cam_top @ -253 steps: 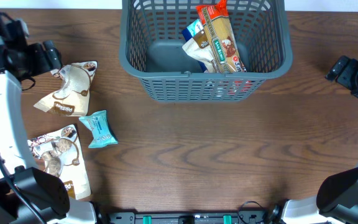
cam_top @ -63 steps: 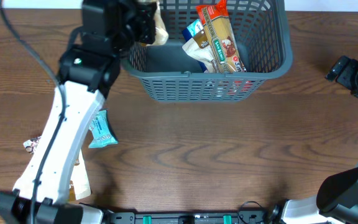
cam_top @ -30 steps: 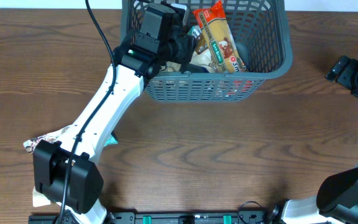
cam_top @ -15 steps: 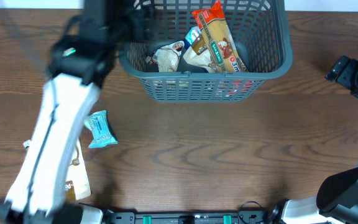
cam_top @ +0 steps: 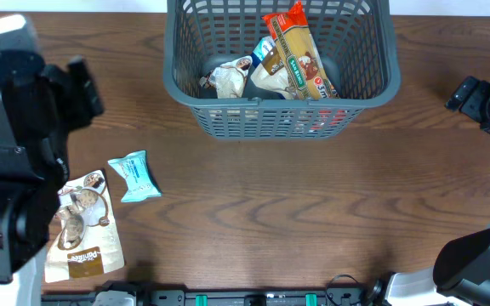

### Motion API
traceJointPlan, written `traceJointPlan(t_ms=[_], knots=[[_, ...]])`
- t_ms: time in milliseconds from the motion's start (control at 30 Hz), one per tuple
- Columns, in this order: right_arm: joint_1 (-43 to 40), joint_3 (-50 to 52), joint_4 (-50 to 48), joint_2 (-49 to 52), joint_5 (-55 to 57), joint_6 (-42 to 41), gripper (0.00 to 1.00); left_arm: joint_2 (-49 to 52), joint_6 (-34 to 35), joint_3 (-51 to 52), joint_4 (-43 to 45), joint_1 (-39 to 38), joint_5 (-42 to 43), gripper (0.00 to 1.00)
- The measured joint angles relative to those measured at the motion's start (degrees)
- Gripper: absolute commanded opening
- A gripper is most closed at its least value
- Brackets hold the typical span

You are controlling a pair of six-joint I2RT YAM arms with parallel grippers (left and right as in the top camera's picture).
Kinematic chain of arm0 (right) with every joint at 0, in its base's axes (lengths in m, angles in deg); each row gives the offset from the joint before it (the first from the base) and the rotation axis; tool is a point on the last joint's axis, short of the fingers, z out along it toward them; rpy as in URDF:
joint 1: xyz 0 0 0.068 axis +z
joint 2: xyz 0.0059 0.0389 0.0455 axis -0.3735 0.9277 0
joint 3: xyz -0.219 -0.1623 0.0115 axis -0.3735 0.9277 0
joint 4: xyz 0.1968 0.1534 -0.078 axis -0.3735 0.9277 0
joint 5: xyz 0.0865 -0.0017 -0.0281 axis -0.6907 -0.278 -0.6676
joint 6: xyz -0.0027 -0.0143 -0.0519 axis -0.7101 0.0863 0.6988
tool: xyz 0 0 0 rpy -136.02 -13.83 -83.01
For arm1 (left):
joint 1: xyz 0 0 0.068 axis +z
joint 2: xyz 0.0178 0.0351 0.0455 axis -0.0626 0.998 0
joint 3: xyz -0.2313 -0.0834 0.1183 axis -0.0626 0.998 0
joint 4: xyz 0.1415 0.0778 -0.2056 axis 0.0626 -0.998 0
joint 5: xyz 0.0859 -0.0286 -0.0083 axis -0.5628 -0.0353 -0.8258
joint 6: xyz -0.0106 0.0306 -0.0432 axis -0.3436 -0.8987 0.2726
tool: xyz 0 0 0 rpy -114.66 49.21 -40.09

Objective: Pack container
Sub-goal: 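Move the left gripper back down to the mint-green wipes pack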

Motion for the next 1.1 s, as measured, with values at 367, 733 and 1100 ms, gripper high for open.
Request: traceJointPlan(t_ms=[367,733,1100], knots=[[0.0,0.0,0.0,0.0,0.0,0.0,0.99,4.9,8.8,0.2,-13.5,19.6,-1.6,0.93],[0.0,0.0,0.0,0.0,0.0,0.0,0.99,9.8,9.2,10.6,-12.3,32.8,10.8,0.93],[0.0,0.0,0.0,0.0,0.0,0.0,0.99,10.4,3.5,33.5,0.5,32.5,28.1,0.93]])
